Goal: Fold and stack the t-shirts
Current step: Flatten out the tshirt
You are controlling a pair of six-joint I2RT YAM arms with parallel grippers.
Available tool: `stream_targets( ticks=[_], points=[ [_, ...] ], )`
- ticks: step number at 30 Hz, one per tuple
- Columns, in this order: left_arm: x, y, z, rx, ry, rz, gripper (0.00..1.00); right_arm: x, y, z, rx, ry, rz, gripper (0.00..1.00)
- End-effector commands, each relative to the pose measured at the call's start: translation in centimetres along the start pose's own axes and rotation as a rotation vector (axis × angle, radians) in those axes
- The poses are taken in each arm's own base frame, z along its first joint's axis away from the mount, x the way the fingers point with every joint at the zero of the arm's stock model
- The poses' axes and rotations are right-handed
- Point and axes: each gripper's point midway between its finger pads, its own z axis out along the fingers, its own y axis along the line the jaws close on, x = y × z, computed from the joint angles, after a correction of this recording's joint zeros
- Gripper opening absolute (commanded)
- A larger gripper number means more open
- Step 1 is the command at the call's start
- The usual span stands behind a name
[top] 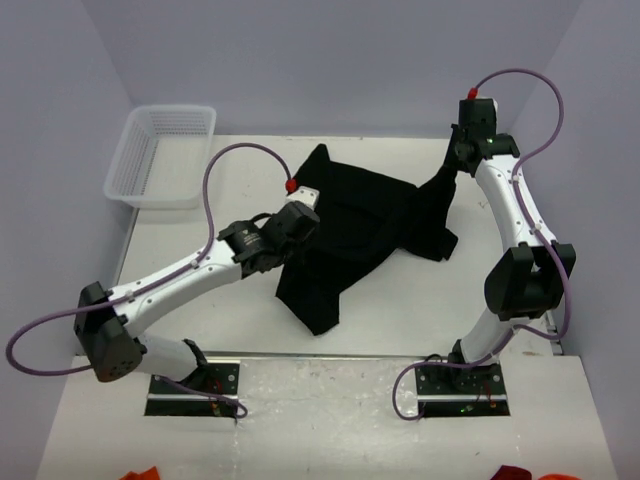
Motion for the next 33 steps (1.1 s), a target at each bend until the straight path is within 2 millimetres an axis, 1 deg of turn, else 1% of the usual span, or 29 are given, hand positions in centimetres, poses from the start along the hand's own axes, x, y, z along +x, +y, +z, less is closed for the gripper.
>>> stream_targets(
  ticks=[1, 2, 3, 4, 5, 6, 7, 8, 9, 10, 11, 12, 13, 14, 15, 16, 17, 18, 19, 20, 21, 23, 24, 25, 27, 29, 30, 32, 33],
  points=[
    [1.4, 2.1, 7.0, 0.003, 0.109, -0.02, 0.03, -1.7, 0.1, -1.0, -0.007, -0.053, -0.006, 0.0],
    [1.6, 2.9, 8.4, -0.009, 0.128, -0.043, 0.04, -1.6, 0.2, -0.9, -0.007, -0.05, -0.008, 0.0],
    [1.7, 4.8, 10.1, -0.027, 0.158, -0.095, 0.05, -1.4, 0.2, -0.7, -0.007, -0.043, -0.01, 0.0],
    [2.2, 4.6, 12.3, -0.006, 0.179, -0.116, 0.15, -1.3, 0.3, -0.7, -0.009, -0.043, -0.013, 0.0],
    [2.2, 5.1, 13.2, -0.014, 0.186, -0.126, 0.25, -1.2, 0.4, -0.5, -0.01, -0.04, -0.017, 0.0],
    [1.1, 5.5, 14.0, -0.036, 0.162, -0.122, 0.65, -0.9, 0.6, -0.4, -0.015, -0.033, -0.022, 0.0],
    [1.2, 5.8, 14.8, -0.066, 0.164, -0.108, 0.75, -1.0, 0.7, -0.3, -0.016, -0.039, -0.023, 0.0],
    [0.7, 6.2, 14.8, -0.092, 0.147, -0.111, 0.75, -0.9, 0.8, -0.2, -0.018, -0.036, -0.026, 0.0],
    [0.1, 6.9, 14.6, -0.147, 0.116, -0.104, 0.8, -0.8, 1.0, -0.1, -0.023, -0.032, -0.03, 0.0],
    [-0.8, 7.1, 13.5, -0.171, 0.074, -0.109, 0.85, -0.6, 1.0, 0.1, -0.021, -0.023, -0.032, 0.0],
    [-1.1, 7.7, 12.9, -0.214, 0.046, -0.11, 0.92, -0.5, 1.1, 0.2, -0.022, -0.022, -0.034, 0.0],
    [-1.0, 8.4, 11.7, -0.303, 0.019, -0.082, 0.98, -0.4, 1.1, 0.2, -0.022, -0.02, -0.035, 0.0],
    [-1.5, 8.4, 10.4, -0.318, -0.014, -0.083, 0.98, -0.6, 1.3, 0.2, -0.032, -0.028, -0.035, 0.0],
    [-1.4, 8.2, 9.8, -0.322, -0.026, -0.084, 0.98, -0.6, 1.4, 0.2, -0.035, -0.027, -0.034, 0.0],
    [-0.3, 7.5, 9.3, -0.31, -0.009, -0.061, 0.97, -0.5, 1.5, 0.1, -0.037, -0.027, -0.034, 0.0],
    [-0.3, 7.0, 8.5, -0.303, -0.02, -0.055, 0.97, -0.5, 1.7, 0.3, -0.04, -0.023, -0.036, 0.0],
    [0.3, 5.7, 7.9, -0.295, -0.025, -0.036, 0.96, -0.5, 1.9, 0.3, -0.044, -0.023, -0.04, 0.0],
    [0.7, 6.6, 6.9, -0.368, -0.023, -0.011, 0.95, -0.4, 2.1, 0.3, -0.048, -0.023, -0.041, 0.0],
    [0.9, 6.4, 6.2, -0.383, -0.031, -0.005, 0.95, -0.4, 2.2, 0.3, -0.049, -0.023, -0.042, 0.0],
    [1.0, 6.0, 5.9, -0.385, -0.039, -0.004, 0.94, -0.2, 2.3, 0.4, -0.053, -0.017, -0.044, 0.0],
    [1.4, 4.8, 5.5, -0.355, -0.046, 0.019, 0.9, -0.1, 2.5, 0.4, -0.053, -0.017, -0.048, 0.0],
    [2.1, 3.5, 5.7, -0.325, -0.036, 0.067, 0.83, 0.0, 2.4, 0.4, -0.051, -0.015, -0.051, 0.0],
    [2.8, 3.3, 6.3, -0.335, -0.015, 0.093, 0.76, 0.1, 2.4, 0.4, -0.048, -0.014, -0.052, 0.0],
    [3.3, 3.2, 6.6, -0.344, -0.001, 0.118, 0.72, 0.2, 2.2, 0.4, -0.04, -0.009, -0.049, 0.0],
    [4.4, 3.3, 7.4, -0.396, 0.046, 0.176, 0.68, 0.2, 2.1, 0.4, -0.037, -0.009, -0.052, 0.0],
    [4.9, 3.2, 7.8, -0.427, 0.061, 0.205, 0.66, 0.2, 2.1, 0.3, -0.037, -0.01, -0.052, 0.0],
    [5.2, 3.2, 8.2, -0.456, 0.073, 0.226, 0.61, 0.1, 2.1, 0.1, -0.043, -0.013, -0.051, 0.0],
    [5.4, 3.0, 8.7, -0.467, 0.076, 0.235, 0.58, 0.0, 2.2, -0.1, -0.048, -0.017, -0.049, 0.0],
    [5.2, 2.8, 9.1, -0.465, 0.066, 0.233, 0.57, -0.1, 2.3, -0.2, -0.054, -0.02, -0.05, 0.0]
  ],
)
